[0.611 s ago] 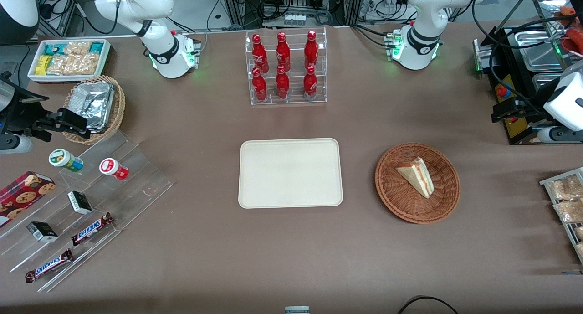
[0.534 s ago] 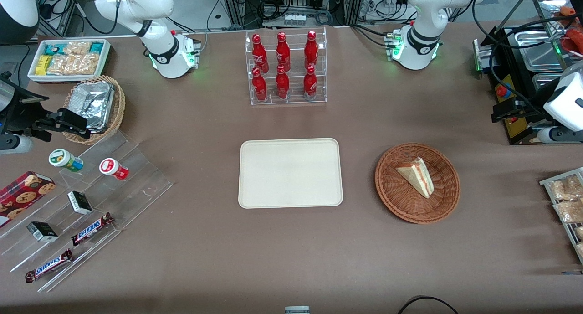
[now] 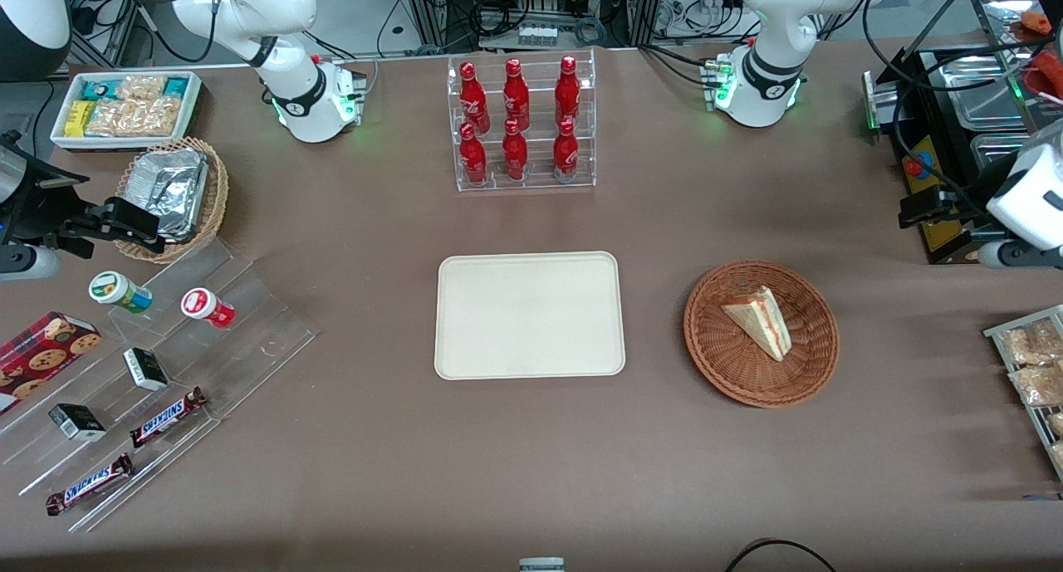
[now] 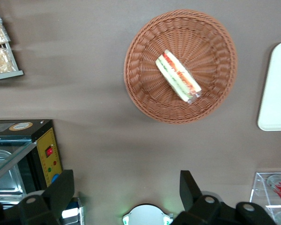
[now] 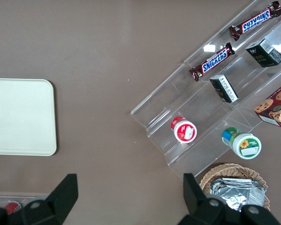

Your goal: Place sandwich from basket to tray

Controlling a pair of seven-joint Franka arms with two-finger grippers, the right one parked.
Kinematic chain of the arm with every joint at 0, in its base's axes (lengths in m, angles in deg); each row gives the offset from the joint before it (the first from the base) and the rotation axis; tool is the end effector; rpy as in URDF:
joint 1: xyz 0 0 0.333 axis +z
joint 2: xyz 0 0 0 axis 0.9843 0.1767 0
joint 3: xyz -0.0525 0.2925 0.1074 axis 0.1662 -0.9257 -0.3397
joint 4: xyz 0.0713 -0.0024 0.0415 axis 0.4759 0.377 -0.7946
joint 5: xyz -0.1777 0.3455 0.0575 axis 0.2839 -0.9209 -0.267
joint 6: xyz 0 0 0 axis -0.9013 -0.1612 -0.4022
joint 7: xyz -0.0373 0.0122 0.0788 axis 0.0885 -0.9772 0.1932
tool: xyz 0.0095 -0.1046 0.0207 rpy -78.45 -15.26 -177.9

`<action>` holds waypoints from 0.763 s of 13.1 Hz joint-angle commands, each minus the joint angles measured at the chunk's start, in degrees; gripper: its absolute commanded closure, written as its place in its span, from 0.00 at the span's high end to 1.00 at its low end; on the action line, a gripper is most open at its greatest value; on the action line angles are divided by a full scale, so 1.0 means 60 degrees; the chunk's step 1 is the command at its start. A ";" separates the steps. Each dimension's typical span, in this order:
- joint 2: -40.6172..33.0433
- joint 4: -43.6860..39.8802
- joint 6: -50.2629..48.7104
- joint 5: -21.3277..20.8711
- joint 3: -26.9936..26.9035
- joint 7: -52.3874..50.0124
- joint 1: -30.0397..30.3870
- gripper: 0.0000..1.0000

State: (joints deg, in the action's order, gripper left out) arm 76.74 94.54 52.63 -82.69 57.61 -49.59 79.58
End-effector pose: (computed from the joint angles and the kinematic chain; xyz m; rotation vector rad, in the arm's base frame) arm 0.5714 0.0032 0.5761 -3.0835 0.0200 0.3090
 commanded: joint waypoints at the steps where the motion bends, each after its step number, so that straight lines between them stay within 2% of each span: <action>1: 0.0335 0.0182 0.0781 -0.0230 -0.0007 -0.0430 -0.0150 0.99; 4: 0.0277 0.1441 0.2349 -0.0187 0.0007 -0.1554 -0.0353 0.99; 8: 0.0423 0.2729 0.3742 -0.0040 0.0022 -0.4396 -0.0692 0.99; 10: 0.0423 0.3434 0.4765 0.0440 0.0022 -0.5683 -0.0692 0.99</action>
State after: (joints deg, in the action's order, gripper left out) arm 80.32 110.98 76.57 -82.10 57.95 -77.48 75.41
